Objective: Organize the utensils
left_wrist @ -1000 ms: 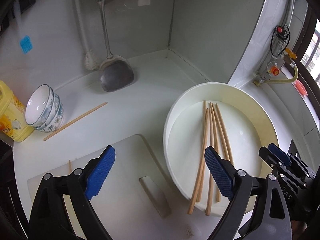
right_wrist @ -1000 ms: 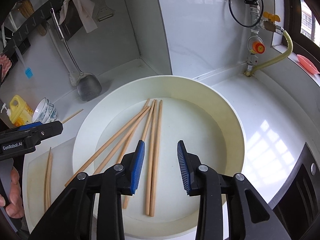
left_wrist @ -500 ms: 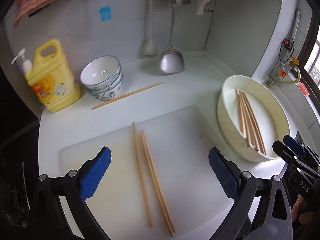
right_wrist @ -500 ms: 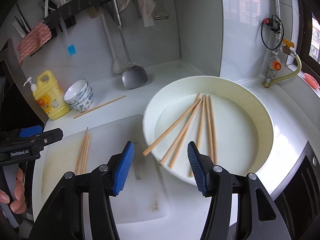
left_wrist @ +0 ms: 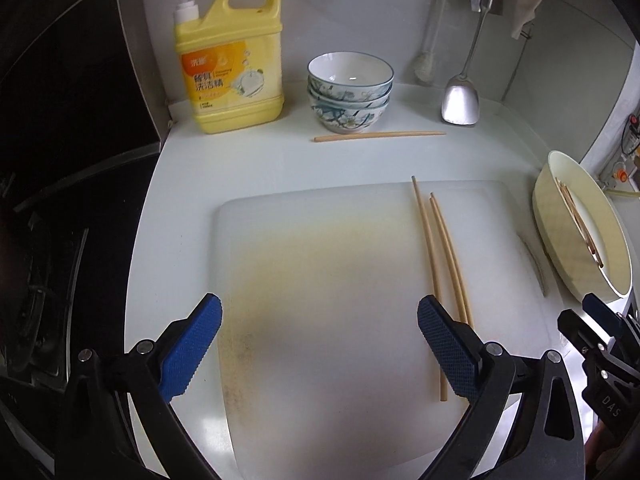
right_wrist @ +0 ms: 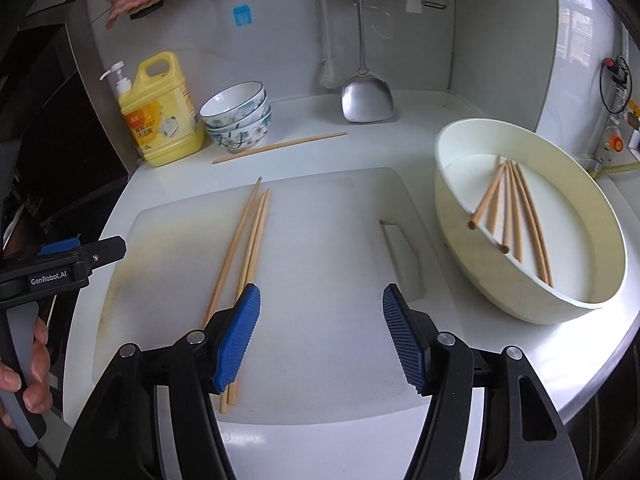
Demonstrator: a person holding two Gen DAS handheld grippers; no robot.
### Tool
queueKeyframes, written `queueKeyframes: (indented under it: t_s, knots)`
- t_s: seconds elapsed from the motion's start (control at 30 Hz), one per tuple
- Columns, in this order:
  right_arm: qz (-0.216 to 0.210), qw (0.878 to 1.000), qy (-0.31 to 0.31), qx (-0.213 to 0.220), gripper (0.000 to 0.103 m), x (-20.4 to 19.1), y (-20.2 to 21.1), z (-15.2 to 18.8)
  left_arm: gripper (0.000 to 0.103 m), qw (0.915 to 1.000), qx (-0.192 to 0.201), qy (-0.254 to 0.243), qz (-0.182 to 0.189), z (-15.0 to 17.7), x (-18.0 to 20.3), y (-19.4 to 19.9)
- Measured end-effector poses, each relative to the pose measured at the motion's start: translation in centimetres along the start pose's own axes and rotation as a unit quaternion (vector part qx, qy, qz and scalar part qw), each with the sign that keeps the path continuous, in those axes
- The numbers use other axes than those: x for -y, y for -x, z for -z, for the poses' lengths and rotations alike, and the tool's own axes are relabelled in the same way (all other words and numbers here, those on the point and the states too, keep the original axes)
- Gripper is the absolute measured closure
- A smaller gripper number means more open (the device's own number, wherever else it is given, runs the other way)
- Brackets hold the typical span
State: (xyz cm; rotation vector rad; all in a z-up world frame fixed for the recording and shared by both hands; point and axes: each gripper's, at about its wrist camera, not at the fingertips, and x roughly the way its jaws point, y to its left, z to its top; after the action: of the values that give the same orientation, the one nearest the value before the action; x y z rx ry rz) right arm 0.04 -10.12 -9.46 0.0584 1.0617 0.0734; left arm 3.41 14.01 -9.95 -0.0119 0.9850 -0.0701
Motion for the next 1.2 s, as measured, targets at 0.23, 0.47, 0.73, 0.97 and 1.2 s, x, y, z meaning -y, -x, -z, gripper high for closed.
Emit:
queueKeyframes:
  t_s: [0.23,0.47,0.73,0.97,1.2]
  knots:
    - [-0.042,0.999,0.011,-0.002,0.042,-0.2,-3.4,0.9,0.006,0.9989,0.012,0.04,-0.021,2.2,0.1,-1.1]
    - [-0.05,0.999,-0.002,0.016,0.042,-0.6,-4.5,1.3,0.006,0.9981,0.039,0.047,-0.011,2.6,0.1,-1.0]
    - [-0.028,0.999,-0.012,0.025,0.042,-1.8,-5.2,2.0,0.006,0.9986,0.046,0.021,0.012,2.2,-0.1,-2.2]
    - [-0.005,1.0,-0.011,0.017,0.042,-2.5,-5.7,2.5,0.006,0.9987,0.04,0.015,0.03,2.0,-0.6,-2.9]
    - [0.023,1.0,0.0,0.016,0.042,-2.8,-5.8,2.9,0.006,0.9985,0.036,0.006,0.041,2.1,-0.5,-3.3]
